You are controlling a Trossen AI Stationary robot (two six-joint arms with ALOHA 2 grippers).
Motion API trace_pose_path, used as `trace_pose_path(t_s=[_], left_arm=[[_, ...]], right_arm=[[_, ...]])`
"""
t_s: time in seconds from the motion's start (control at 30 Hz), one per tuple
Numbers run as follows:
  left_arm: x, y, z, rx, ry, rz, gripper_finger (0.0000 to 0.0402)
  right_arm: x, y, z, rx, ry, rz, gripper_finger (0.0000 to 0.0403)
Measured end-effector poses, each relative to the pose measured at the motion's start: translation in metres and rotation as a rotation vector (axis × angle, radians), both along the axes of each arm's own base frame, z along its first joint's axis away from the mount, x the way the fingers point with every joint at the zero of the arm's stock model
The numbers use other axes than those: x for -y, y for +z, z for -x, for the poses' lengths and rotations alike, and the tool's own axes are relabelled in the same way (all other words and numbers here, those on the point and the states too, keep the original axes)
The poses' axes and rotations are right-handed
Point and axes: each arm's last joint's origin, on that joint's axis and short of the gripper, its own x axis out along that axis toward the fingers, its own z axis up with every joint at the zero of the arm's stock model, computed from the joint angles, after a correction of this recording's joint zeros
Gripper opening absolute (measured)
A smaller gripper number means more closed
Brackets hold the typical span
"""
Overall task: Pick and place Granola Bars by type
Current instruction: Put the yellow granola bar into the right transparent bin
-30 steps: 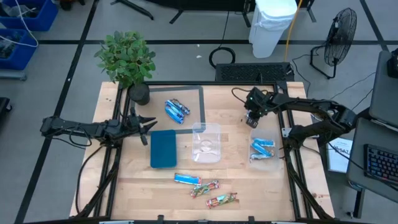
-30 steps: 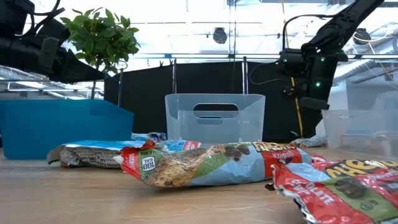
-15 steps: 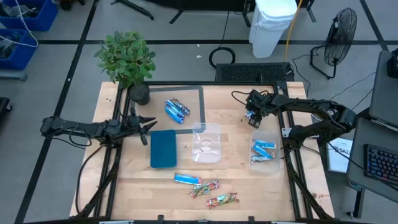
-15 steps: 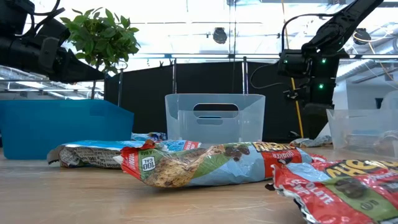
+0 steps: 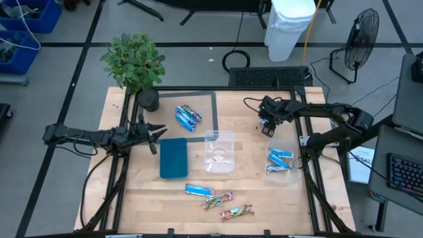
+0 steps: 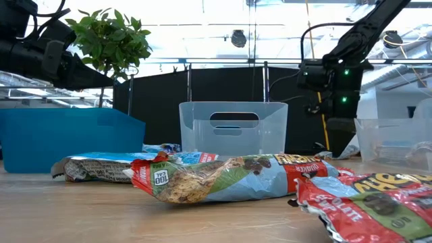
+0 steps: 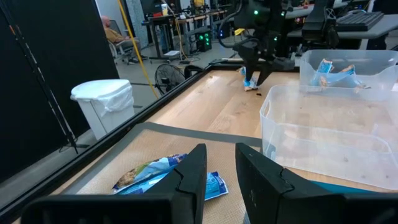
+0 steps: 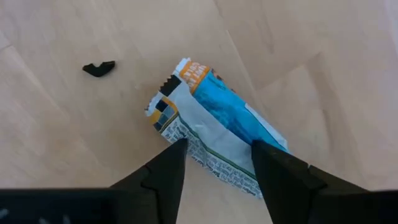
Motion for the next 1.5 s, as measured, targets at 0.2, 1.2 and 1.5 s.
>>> trace_pose_path(t_s=[0.2,1.2,1.5], left_arm=[[0.0,0.0,0.0,0.0,0.0,0.0,0.0093],[0.0,0.0,0.0,0.0,0.0,0.0,0.0093],[0.0,0.0,0.0,0.0,0.0,0.0,0.0093]], right_arm=[[0.003,-0.003,-0.004,0.015,-0.008,0.013,0.0165],[0.001,0.018,-0.024,0.3,0.132,0.089,0.0001],[-0.011,0.05,-0.039,0.607,0.264,0.115,0.0001]])
